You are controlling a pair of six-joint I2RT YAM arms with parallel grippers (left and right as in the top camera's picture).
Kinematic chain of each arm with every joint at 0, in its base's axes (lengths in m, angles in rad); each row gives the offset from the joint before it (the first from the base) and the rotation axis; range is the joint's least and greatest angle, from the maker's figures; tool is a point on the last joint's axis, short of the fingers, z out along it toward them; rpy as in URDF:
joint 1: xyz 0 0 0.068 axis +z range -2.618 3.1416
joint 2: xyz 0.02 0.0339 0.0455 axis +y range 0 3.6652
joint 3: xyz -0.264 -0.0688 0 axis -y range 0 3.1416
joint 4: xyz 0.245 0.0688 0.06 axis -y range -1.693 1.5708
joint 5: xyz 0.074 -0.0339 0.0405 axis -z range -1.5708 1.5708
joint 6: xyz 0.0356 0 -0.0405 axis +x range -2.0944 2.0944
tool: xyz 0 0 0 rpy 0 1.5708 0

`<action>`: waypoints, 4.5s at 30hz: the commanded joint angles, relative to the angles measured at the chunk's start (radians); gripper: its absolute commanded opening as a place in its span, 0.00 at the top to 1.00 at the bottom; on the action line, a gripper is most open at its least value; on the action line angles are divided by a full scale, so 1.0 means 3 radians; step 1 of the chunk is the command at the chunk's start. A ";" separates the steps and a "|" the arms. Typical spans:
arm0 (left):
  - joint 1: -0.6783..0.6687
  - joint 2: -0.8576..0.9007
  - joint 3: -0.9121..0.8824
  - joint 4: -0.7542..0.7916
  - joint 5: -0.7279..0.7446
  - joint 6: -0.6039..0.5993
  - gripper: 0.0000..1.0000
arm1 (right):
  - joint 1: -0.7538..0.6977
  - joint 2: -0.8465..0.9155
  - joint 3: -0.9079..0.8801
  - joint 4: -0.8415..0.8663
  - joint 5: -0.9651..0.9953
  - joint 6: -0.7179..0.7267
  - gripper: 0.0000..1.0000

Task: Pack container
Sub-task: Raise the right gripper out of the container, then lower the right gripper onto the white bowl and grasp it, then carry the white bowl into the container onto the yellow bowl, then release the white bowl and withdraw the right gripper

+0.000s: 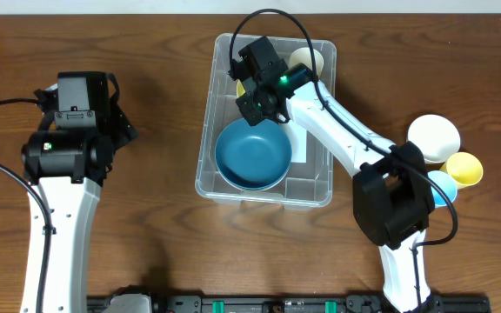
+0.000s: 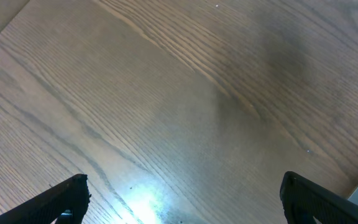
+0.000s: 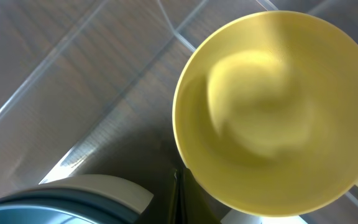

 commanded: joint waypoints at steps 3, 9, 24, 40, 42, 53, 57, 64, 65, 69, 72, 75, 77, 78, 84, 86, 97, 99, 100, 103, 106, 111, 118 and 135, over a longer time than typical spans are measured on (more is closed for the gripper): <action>0.0011 -0.0020 0.0005 -0.0008 -0.0069 0.0019 0.02 | -0.0146 -0.0282 0.0032 -0.0057 0.0261 0.0102 0.99; 0.0011 -0.0020 0.0005 -0.0009 -0.0069 0.0019 0.02 | -0.0455 -0.0698 0.0032 -0.0420 0.0642 0.0416 0.99; 0.0011 -0.0020 0.0005 -0.0009 -0.0069 0.0019 0.02 | -0.2096 -0.1212 -0.0022 -0.1485 0.0638 0.0914 0.52; 0.0011 -0.0020 0.0005 -0.0009 -0.0069 0.0019 0.02 | -0.2321 -0.1175 -0.1925 0.0262 0.0692 0.0874 0.29; 0.0011 -0.0020 0.0005 -0.0008 -0.0069 0.0019 0.02 | -0.2326 -0.1175 -0.2080 0.0443 0.0734 0.0875 0.28; 0.0011 -0.0020 0.0005 -0.0009 -0.0069 0.0019 0.02 | -0.2338 -0.1175 -0.2660 0.1235 0.0779 0.0875 0.40; 0.0011 -0.0020 0.0005 -0.0009 -0.0069 0.0019 0.02 | -0.2345 -0.1175 -0.2696 0.1287 0.0778 0.0874 0.71; 0.0011 -0.0020 0.0005 -0.0009 -0.0067 0.0019 0.02 | -0.2344 -0.1185 -0.2599 0.1244 0.0777 0.0848 0.99; 0.0011 -0.0020 0.0005 -0.0009 -0.0069 0.0019 0.02 | -0.2340 -0.1193 -0.2536 0.1181 0.0777 0.0821 0.99; 0.0011 -0.0020 0.0005 -0.0008 -0.0069 0.0019 0.02 | -0.2321 -0.1199 -0.2171 0.0821 0.0777 0.0730 0.99; 0.0011 -0.0020 0.0005 -0.0009 -0.0069 0.0019 0.02 | -0.2298 -0.1199 -0.1896 0.0622 0.0768 0.0684 0.99; 0.0011 -0.0020 0.0005 -0.0009 -0.0069 0.0019 0.02 | -0.2238 -0.1199 -0.1503 0.0364 0.0713 0.0605 0.99; 0.0011 -0.0020 0.0005 -0.0008 -0.0069 0.0019 0.02 | -0.2157 -0.1199 -0.1158 0.0120 0.0711 0.0551 0.99; 0.0011 -0.0020 0.0005 -0.0009 -0.0069 0.0019 0.02 | -0.2099 -0.1199 -0.0955 -0.0029 0.0710 0.0498 0.99; 0.0011 -0.0020 0.0005 -0.0009 -0.0069 0.0019 0.02 | -0.1548 -0.1199 0.0140 -0.0731 0.0561 0.0345 0.99; 0.0011 -0.0020 0.0005 -0.0009 -0.0069 0.0019 0.02 | -0.1247 -0.1199 0.0407 -0.0824 0.0551 0.0333 0.99; 0.0011 -0.0020 0.0005 -0.0009 -0.0069 0.0019 0.02 | 0.0292 -0.0858 0.0552 -0.0431 0.1236 0.0209 0.99; 0.0011 -0.0020 0.0005 -0.0009 -0.0069 0.0019 0.02 | 0.0416 -0.0688 0.0552 -0.0354 0.1433 0.0209 0.99; 0.0011 -0.0020 0.0005 -0.0009 -0.0069 0.0019 0.02 | 0.0454 -0.0607 0.0552 -0.0317 0.1506 0.0205 0.99; 0.0011 -0.0020 0.0005 -0.0008 -0.0069 0.0019 0.02 | 0.0483 -0.0347 0.0552 -0.0215 0.1573 0.0172 0.98; 0.0011 -0.0020 0.0005 -0.0009 -0.0069 0.0019 0.02 | 0.0459 -0.0148 0.0552 -0.0168 0.1506 0.0172 0.98; 0.0011 -0.0020 0.0005 -0.0009 -0.0069 0.0019 0.02 | 0.0415 -0.0010 0.0552 -0.0130 0.1417 0.0109 0.98; 0.0011 -0.0020 0.0005 -0.0009 -0.0069 0.0019 0.02 | 0.0408 -0.0010 0.0552 -0.0005 0.1409 0.0086 0.35; 0.0011 -0.0020 0.0005 -0.0009 -0.0069 0.0019 0.02 | -0.0201 -0.1236 0.0558 -0.1485 0.1545 0.0844 0.34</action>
